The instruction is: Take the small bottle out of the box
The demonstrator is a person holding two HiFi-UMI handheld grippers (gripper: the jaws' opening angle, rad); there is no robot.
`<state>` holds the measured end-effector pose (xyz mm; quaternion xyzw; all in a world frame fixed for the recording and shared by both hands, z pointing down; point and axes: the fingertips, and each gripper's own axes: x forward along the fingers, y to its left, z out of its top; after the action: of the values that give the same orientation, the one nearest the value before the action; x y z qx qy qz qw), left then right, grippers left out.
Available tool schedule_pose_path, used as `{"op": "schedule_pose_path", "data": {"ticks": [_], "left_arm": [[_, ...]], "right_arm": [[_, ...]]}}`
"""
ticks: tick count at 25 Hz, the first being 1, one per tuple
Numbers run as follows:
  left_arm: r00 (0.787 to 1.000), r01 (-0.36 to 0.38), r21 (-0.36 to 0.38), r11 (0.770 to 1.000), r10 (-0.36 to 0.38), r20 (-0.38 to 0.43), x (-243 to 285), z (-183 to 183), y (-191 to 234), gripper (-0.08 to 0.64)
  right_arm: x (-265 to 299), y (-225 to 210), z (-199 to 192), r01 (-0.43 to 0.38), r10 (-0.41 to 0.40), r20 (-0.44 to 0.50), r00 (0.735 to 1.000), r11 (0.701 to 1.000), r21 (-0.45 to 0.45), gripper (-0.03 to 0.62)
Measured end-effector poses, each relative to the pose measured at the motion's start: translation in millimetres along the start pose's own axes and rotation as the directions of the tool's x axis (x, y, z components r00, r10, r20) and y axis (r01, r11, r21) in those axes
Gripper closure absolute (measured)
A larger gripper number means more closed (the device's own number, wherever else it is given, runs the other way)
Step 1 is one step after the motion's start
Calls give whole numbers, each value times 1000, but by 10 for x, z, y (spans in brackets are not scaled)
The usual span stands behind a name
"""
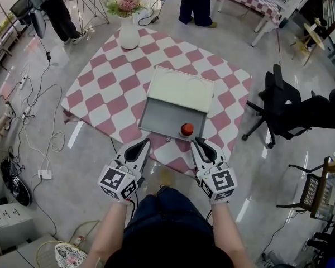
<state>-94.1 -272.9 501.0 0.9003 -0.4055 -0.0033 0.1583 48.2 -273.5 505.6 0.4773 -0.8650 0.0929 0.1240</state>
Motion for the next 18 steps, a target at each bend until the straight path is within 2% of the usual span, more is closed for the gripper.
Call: {"op": "schedule_pose_path", "data": {"ticks": [7,9,12,14,18], "left_arm": [[1000,20,5,1000,-20,-21,245,-8,43,551],[999,31,7,999,-31,-31,312,-38,41,551],[998,44,9,999,-44,-46,403,-78,53,551],[997,51,13,999,-51,-53,454,-100,72,551],[997,61,16,998,-60,-56,533,-96,113,551]], "right_arm": [[208,-129,13,-4,4,-18,1000,1000,-15,506],[259,-144,-5,-16,15,-33,999,1000,-16,465],[335,-160,-40,-33,30,-61,998,999,-37,460],[393,-157,-66,-47,43,-83,996,998,-48,422],[496,-169,-94,-59,52,-109,993,997,-58,422]]}}
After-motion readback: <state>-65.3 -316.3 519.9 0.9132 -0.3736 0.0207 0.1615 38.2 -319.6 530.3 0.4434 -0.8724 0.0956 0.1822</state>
